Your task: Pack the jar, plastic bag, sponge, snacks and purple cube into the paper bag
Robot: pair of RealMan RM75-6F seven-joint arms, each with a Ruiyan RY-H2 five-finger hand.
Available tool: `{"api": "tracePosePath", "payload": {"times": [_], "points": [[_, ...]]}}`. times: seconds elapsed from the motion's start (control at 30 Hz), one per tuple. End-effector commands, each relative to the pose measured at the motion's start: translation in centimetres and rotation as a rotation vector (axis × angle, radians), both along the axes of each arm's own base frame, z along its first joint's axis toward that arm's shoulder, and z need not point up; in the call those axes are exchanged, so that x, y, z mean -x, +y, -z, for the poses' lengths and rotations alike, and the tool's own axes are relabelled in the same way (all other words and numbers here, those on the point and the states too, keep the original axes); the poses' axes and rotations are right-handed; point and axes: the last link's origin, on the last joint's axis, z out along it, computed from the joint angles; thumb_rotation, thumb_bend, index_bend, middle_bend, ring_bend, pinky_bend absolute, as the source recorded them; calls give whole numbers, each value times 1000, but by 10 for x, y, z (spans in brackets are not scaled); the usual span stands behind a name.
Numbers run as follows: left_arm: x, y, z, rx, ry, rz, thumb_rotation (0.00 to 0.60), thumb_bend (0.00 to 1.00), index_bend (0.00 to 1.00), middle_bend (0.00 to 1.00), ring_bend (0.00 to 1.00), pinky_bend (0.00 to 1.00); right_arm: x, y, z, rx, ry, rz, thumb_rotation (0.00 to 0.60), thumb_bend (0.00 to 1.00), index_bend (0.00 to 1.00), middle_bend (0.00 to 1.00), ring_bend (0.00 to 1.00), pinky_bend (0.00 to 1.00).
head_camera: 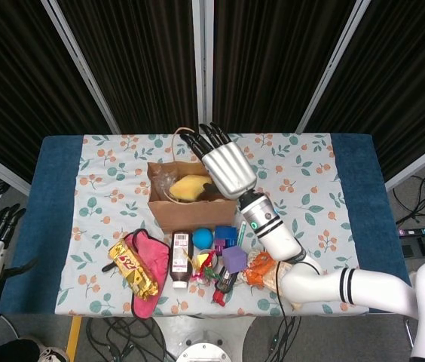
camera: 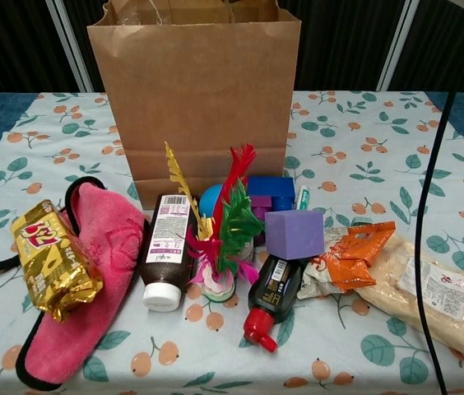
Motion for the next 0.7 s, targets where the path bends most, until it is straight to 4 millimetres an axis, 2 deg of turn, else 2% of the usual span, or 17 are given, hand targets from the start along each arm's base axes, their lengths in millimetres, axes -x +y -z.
{"api": "tracePosePath", "payload": {"times": [0.03, 0.23, 0.37, 0.57, 0.7], "points": [[0, 0, 0, 3, 1, 0, 600, 104, 100, 157, 62, 202, 2, 2, -8, 13, -21, 0, 600, 0, 84, 155, 52, 81], [-2, 0, 3, 10, 2, 6, 600, 103, 100, 157, 62, 203, 18, 10, -41, 72, -84, 5, 600, 0, 84, 164, 55, 77], [-6, 5, 1, 1, -3, 18, 600, 103, 100, 157, 63, 202, 43, 23, -69, 108, -85, 43, 600, 0, 83, 177, 62, 77], [-7, 3, 5, 9, 0, 19, 600, 104, 100, 157, 63, 203, 111, 60, -95, 78, 11, 218, 600, 0, 83, 183, 70, 78], [-8, 1, 6, 2, -5, 16, 600, 103, 100, 157, 62, 202, 156, 87, -97, 46, 43, 327, 600, 0, 83, 187, 70, 79]]}}
